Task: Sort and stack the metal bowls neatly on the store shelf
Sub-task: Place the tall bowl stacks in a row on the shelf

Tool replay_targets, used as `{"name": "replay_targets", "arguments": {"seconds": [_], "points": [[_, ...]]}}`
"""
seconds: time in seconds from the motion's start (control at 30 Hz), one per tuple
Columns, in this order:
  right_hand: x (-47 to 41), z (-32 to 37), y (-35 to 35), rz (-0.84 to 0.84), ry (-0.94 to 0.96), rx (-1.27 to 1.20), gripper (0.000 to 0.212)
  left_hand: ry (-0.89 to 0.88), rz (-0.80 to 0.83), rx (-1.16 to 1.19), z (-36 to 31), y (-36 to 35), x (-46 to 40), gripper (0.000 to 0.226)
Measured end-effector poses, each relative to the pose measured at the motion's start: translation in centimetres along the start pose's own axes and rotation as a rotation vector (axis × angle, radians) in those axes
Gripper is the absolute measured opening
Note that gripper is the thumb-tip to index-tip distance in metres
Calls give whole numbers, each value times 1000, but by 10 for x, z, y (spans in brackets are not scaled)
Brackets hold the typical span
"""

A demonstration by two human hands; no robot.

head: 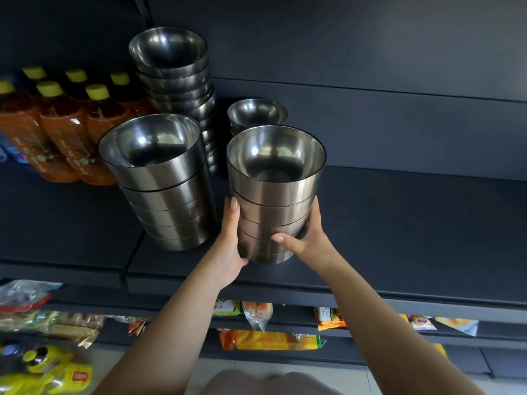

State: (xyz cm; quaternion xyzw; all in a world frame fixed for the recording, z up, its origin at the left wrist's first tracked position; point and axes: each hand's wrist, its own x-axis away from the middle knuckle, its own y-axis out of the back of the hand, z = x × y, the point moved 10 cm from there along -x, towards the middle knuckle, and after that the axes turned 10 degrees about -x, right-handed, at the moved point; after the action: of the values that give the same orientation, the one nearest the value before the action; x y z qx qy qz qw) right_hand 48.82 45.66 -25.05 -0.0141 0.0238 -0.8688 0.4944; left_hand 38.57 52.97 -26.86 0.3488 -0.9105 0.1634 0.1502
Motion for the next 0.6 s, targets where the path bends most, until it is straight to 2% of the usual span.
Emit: {"name": "replay_targets", "arguments": {"seconds": [0.1, 0.2, 0.33, 0.6], "points": [[0, -2, 1, -8, -8, -9, 117, -3, 57, -22, 0, -3, 0, 121], [3, 2, 2, -25, 11, -19, 111, -13, 78, -29, -1, -5, 2, 126], [16, 11, 10, -83, 39, -5, 105, -50, 150, -56, -6, -17, 6, 125], [72, 53, 62, -320, 132, 38, 115, -49, 373, -153, -15, -86, 21, 117]]}}
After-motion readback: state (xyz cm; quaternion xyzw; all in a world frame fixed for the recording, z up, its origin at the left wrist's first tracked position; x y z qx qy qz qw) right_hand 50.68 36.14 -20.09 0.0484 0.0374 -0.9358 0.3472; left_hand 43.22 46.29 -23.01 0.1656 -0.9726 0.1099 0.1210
